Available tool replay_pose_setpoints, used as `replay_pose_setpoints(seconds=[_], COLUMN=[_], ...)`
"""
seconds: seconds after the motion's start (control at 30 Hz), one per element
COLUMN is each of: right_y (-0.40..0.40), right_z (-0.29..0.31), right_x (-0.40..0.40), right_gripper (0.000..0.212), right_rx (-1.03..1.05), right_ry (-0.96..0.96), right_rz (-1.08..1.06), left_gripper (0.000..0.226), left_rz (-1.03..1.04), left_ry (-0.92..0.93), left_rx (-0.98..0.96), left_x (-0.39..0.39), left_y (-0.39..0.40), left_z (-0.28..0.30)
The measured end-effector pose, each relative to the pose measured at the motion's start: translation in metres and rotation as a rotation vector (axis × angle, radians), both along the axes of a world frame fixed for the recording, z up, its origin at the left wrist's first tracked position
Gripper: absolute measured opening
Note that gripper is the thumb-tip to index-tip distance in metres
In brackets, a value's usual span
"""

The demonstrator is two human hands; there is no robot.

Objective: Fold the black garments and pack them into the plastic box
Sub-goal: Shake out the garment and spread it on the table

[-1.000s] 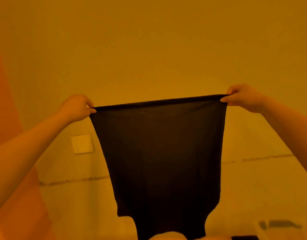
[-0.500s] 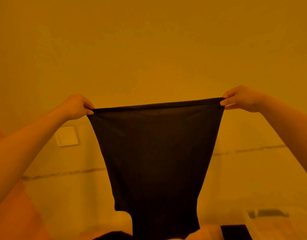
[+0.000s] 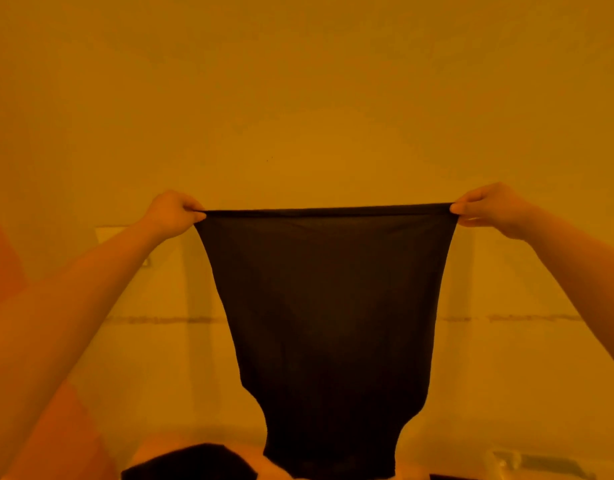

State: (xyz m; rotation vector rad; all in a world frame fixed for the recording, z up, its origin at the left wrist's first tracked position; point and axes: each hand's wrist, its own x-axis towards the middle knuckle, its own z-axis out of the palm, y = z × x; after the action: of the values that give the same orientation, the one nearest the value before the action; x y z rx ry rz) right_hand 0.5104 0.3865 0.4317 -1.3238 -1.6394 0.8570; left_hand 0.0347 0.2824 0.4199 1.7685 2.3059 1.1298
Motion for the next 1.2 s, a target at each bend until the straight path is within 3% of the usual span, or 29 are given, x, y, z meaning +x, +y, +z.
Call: replay_pose_setpoints(seconds=[0.13, 0.17, 0.37, 0.5, 0.67, 0.73, 0.83, 1.0, 1.2], right_y=[-0.003, -0.009, -0.088, -0.181, -0.284, -0.316, -0.376, -0.466, -0.531], right_z=[0.010, 0.013, 0.023, -0.016, -0.113, -0.158, -0.215, -0.283, -0.318], right_x=[0.003, 0.004, 0.020, 0.021, 0.028, 0.034, 0.033, 0.028, 0.026], right_gripper=[0.005, 0.012, 0.023, 0.014, 0.024, 0.042, 0.049, 0.034, 0.018], right_rx=[0.117, 0.159, 0.284, 0.230, 0.050, -0.038, -0.146, -0.308, -0.391], right_ry=[0.040, 0.043, 0.057, 0.007, -0.186, -0.222, -0.203, -0.240, -0.295], right_rz=[-0.062, -0.077, -0.153, -0.153, -0.205, -0.200, -0.211, -0.192, -0.211], left_gripper=[0.017, 0.016, 0.014, 0.018, 0.020, 0.022, 0.036, 0.043, 0.030], left_rz=[-0.038, -0.051, -0.180, -0.260, -0.309, -0.329, -0.338, -0.324, -0.346], left_ry=[-0.394, -0.443, -0.469, -0.407, -0.219, -0.263, -0.355, -0.298, -0.377], left_rx=[0.150, 0.190, 0.339, 0.230, 0.012, -0.096, -0.196, -0.329, -0.463], left_x=[0.009, 0.011, 0.019, 0.003, 0.004, 0.010, 0.015, 0.016, 0.032], left_y=[0.000, -0.003, -0.057, -0.120, -0.222, -0.260, -0.317, -0.395, -0.457], left_z=[0.006, 0.009, 0.016, -0.025, -0.125, -0.169, -0.234, -0.318, -0.348])
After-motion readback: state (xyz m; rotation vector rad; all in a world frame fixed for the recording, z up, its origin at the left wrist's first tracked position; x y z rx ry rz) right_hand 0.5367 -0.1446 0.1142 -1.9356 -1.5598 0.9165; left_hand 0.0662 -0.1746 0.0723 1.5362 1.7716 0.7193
